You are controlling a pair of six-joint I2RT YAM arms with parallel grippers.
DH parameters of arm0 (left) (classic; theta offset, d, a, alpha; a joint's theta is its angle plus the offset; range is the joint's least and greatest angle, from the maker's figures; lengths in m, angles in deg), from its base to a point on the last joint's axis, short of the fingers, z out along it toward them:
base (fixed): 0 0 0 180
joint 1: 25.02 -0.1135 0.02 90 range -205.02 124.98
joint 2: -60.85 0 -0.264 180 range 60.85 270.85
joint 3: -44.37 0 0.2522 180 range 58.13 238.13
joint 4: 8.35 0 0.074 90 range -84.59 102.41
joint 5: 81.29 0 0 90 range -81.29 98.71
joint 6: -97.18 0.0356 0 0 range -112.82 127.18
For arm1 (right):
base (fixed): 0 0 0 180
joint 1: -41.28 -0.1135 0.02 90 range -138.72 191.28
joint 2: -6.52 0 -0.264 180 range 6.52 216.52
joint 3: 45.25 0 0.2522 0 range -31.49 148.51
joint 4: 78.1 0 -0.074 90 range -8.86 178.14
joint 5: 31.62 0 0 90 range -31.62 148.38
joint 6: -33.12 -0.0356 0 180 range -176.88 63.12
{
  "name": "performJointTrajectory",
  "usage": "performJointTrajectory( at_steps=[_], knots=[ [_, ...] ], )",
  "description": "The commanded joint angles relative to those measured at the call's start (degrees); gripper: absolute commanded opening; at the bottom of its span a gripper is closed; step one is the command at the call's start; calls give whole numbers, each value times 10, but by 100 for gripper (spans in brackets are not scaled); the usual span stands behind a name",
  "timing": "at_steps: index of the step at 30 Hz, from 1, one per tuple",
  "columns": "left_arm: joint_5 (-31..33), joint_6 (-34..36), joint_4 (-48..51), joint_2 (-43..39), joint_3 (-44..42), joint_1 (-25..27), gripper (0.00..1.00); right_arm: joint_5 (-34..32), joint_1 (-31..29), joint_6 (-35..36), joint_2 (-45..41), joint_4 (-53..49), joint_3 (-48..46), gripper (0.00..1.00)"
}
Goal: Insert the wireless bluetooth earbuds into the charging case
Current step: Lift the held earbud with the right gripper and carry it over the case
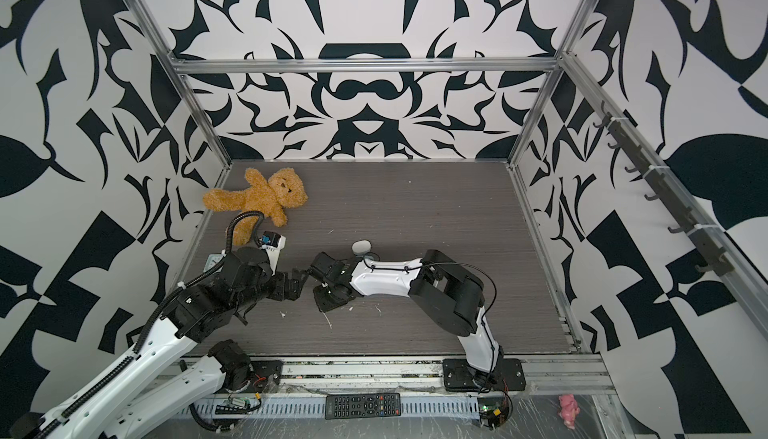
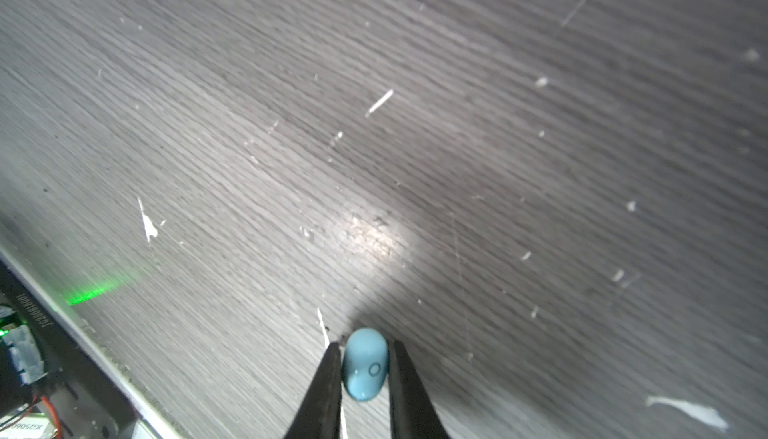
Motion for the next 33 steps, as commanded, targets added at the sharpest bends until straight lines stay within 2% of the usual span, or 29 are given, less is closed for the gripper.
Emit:
performJointTrajectory(
  at_steps=[1, 33],
  knots=[
    [-21, 1, -7, 0, -5, 3, 99, -7, -3, -4, 15, -27, 16, 23],
    [-26, 2, -9, -8, -6, 3, 99, 15, -9, -26, 39, -44, 63, 24]
  ],
)
